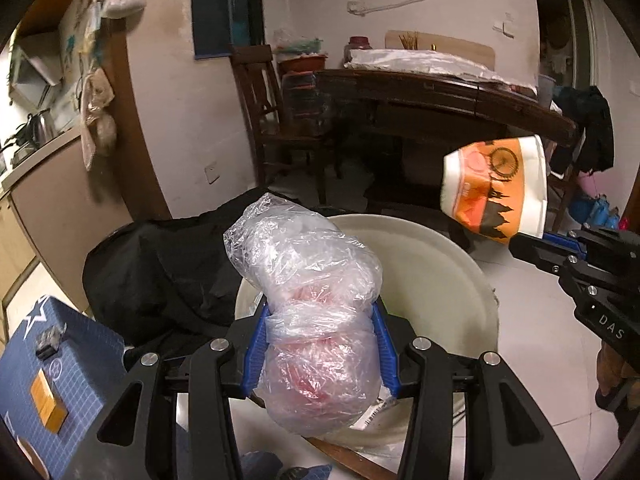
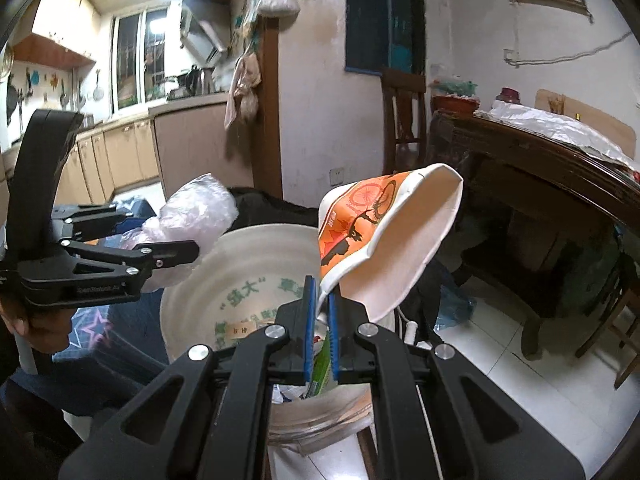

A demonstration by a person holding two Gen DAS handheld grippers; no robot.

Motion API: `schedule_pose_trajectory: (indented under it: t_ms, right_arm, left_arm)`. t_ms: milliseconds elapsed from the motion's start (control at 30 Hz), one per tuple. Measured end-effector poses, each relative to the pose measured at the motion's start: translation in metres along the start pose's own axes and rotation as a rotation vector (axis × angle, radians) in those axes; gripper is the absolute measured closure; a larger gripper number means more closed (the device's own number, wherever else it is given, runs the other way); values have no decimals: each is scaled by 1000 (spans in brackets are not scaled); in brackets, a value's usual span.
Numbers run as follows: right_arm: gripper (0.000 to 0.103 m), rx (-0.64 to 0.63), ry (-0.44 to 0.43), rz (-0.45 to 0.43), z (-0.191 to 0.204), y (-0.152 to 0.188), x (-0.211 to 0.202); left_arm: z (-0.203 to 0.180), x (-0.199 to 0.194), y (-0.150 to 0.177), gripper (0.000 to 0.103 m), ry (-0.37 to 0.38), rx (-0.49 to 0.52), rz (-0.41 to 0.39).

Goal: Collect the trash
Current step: 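Carry the plastic bag and paper cup over the white bucket, then open both tools to drop the bag and cup into the bucket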

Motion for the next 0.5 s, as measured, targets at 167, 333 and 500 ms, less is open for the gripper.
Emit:
schedule_pose_trajectory:
  t_ms: [167,333,500]
  right_arm:
    - [98,-55,3,63,3,-1,21]
    - [98,-123,-9,120,11,1,37]
    - [98,-141,-23,151,11,-2,45]
  left_arm:
    - [2,18,1,55,1,-3,17]
    - [2,25,5,54,6,5,25]
    - [6,30,5,54,10,6,28]
Point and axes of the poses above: each gripper's, at about its wrist camera, not at the fingertips, and x roughly the way its jaws point, z to its left, y to its underside, the point moved 6 cm from there along x, roughly the way its jaws point, and after that the axes turned 14 degrees about -y, right-handed, at the moved point
